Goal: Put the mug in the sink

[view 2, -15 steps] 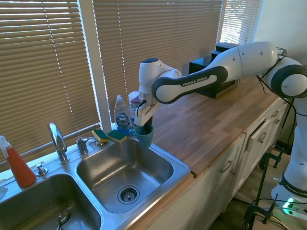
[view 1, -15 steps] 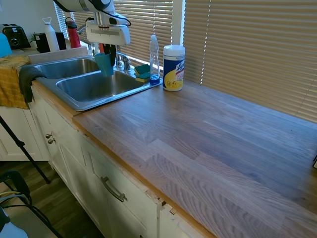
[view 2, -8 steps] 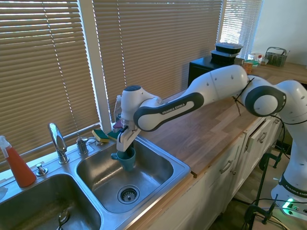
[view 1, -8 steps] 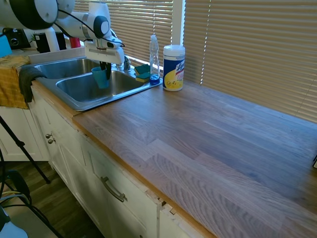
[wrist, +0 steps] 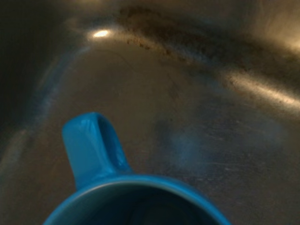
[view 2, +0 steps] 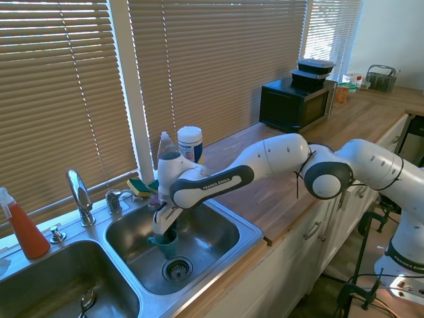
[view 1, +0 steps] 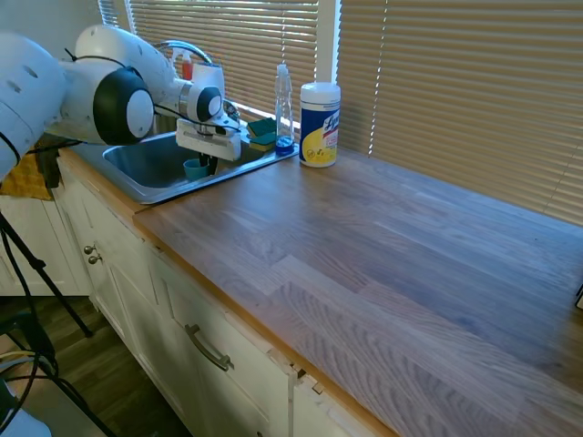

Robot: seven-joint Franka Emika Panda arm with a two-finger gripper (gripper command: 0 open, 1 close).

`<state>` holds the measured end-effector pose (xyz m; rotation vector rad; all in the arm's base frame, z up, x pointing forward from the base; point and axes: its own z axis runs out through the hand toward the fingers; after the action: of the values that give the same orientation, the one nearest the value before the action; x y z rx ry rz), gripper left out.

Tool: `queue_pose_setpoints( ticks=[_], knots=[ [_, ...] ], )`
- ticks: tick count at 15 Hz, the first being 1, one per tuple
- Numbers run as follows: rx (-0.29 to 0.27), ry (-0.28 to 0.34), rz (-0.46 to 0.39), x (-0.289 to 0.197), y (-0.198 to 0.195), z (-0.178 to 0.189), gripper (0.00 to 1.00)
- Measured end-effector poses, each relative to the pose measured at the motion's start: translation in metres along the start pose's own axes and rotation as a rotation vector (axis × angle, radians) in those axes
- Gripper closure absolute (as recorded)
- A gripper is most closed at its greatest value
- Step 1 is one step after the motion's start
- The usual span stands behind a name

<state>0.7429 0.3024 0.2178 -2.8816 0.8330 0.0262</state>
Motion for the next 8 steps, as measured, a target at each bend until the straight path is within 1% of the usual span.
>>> queue_pose_setpoints(
  ticks=[2,4,5,8],
  knots=[
    [0.004,-0.006,0.005,0.004,-0.001,0.015,1.00],
    [0.016,-0.011,0.009,0.006,-0.002,0.019,1.00],
    [0.021,-0.019,0.010,0.006,-0.003,0.021,0.00],
    [0.023,-0.029,0.012,0.007,-0.002,0.024,0.00]
  ],
)
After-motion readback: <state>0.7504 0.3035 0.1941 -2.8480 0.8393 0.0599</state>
